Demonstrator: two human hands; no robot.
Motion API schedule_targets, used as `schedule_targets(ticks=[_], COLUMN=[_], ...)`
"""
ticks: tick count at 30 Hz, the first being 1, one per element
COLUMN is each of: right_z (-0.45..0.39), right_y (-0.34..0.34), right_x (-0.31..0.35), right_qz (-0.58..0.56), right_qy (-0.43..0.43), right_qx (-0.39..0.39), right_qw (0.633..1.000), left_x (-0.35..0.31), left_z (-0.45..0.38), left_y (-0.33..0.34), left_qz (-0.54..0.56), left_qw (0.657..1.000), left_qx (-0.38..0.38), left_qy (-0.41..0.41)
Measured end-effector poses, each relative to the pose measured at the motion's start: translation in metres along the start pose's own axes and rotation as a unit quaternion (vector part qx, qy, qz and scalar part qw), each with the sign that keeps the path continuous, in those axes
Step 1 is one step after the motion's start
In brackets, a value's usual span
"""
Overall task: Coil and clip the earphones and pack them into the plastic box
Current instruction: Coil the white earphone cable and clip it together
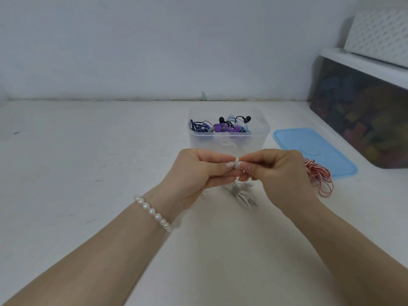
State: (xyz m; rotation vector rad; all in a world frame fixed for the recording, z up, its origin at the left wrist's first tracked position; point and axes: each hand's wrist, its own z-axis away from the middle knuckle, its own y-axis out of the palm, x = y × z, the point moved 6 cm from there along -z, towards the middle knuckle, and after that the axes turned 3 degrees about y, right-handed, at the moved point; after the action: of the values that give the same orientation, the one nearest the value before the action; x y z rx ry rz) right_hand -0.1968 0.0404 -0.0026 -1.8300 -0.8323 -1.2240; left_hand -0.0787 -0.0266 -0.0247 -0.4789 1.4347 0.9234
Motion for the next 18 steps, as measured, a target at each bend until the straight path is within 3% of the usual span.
schedule_targets(ticks=[18], right_z=[0.0074], right_y=[0.0006], right_x=[0.0004], right_qz=[-0.006], right_qy=[-0.008], right_qx=[-0.077], right_qw=[0.997], left_x=[-0.0025], left_z=[0.0025], left_y=[0.0041], left_qz=[0.037], left_qw=[0.999], left_qx=[0.002], left_qy=[0.024])
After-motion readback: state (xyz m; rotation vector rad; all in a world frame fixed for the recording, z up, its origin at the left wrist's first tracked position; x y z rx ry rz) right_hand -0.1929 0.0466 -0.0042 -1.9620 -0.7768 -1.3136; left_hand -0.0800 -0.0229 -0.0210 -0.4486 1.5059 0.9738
